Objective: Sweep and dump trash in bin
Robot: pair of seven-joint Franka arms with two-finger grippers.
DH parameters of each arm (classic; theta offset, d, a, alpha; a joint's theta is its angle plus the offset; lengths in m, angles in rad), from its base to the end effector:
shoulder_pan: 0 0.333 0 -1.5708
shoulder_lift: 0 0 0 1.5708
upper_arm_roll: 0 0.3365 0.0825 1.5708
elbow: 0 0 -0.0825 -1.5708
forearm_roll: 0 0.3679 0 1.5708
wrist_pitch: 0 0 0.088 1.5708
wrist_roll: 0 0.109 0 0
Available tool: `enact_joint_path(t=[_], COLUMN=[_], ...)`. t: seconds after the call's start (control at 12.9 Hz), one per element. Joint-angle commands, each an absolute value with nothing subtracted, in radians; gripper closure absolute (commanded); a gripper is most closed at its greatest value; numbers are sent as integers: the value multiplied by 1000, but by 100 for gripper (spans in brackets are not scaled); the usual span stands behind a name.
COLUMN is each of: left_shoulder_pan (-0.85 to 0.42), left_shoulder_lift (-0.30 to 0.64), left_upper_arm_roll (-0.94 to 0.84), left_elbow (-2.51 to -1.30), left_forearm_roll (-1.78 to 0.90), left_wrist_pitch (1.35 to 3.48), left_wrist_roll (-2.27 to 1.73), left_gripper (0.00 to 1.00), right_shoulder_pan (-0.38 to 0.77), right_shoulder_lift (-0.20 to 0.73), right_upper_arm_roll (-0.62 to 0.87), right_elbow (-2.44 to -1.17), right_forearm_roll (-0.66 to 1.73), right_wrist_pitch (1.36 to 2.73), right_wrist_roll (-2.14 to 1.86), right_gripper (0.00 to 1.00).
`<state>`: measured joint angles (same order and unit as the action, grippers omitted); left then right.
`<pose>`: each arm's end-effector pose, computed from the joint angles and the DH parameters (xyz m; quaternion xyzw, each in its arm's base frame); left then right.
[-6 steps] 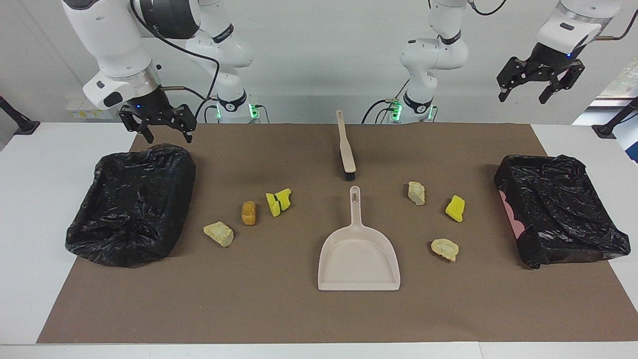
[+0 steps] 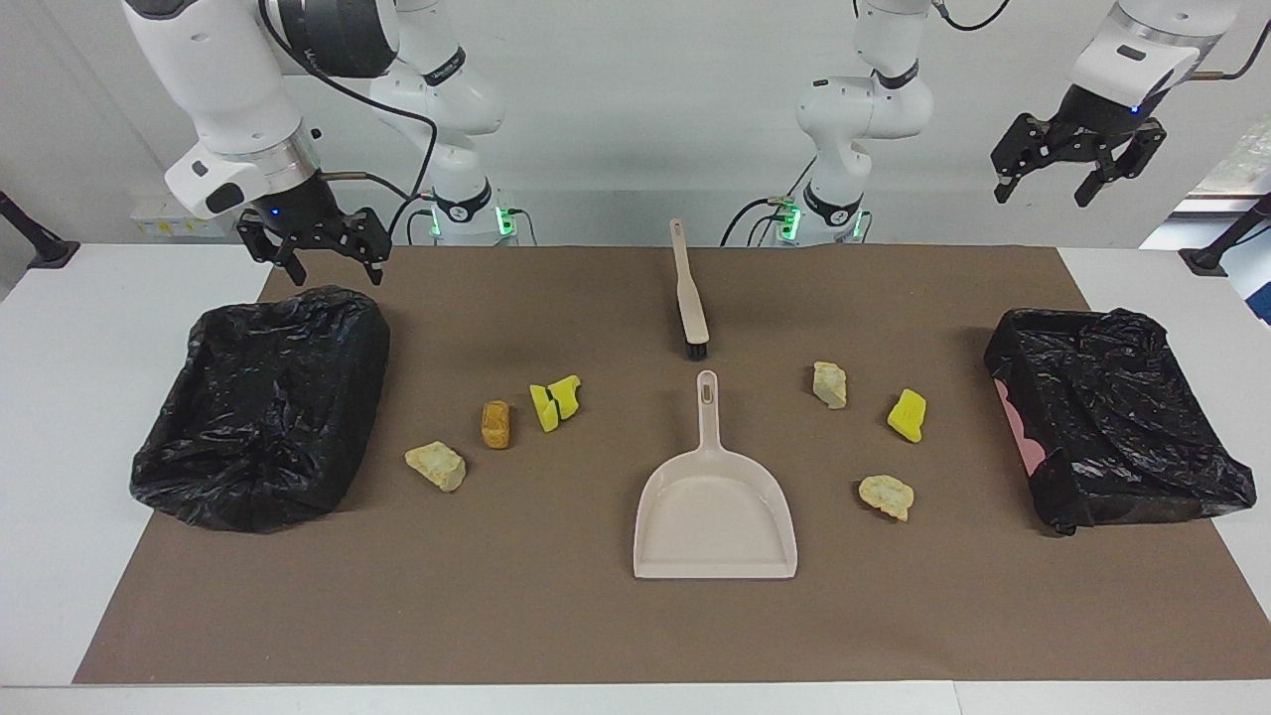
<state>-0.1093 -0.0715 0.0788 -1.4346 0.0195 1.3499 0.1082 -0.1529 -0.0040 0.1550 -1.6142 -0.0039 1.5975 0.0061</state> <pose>0.4878 -0.0103 0.7209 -0.9977 0.0673 0.0070 0.0065 0.5386 0.0009 0.6276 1.0000 -0.0019 -0.0064 0.0023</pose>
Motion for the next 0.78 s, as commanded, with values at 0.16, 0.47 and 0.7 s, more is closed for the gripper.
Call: enact_joint_path(t=[0.16,0.47,0.7], left_shoulder_pan=[-107,-135,-260], left_shoulder_lift=[-86,-225,-326], left_upper_arm_roll=[77,57,31], left_elbow=[-1436,-1674,-1915], left_forearm_roll=[32,-14,-21], left_wrist_pitch=[1318,1431,1524], left_wrist_roll=[95,84,-50], left_gripper=[0,0,0], right_shoulder_pan=[-161,-160,-156], right_shoulder_lift=[-9,-14,11], right_upper_arm_roll=[167,166,173], right_elbow=[-1612,-1617,-1609], right_forearm_roll=[14,28,15], right_wrist_pitch=[1586,1588,1572], right_wrist_roll=[14,6,-20], right_gripper=[0,0,0])
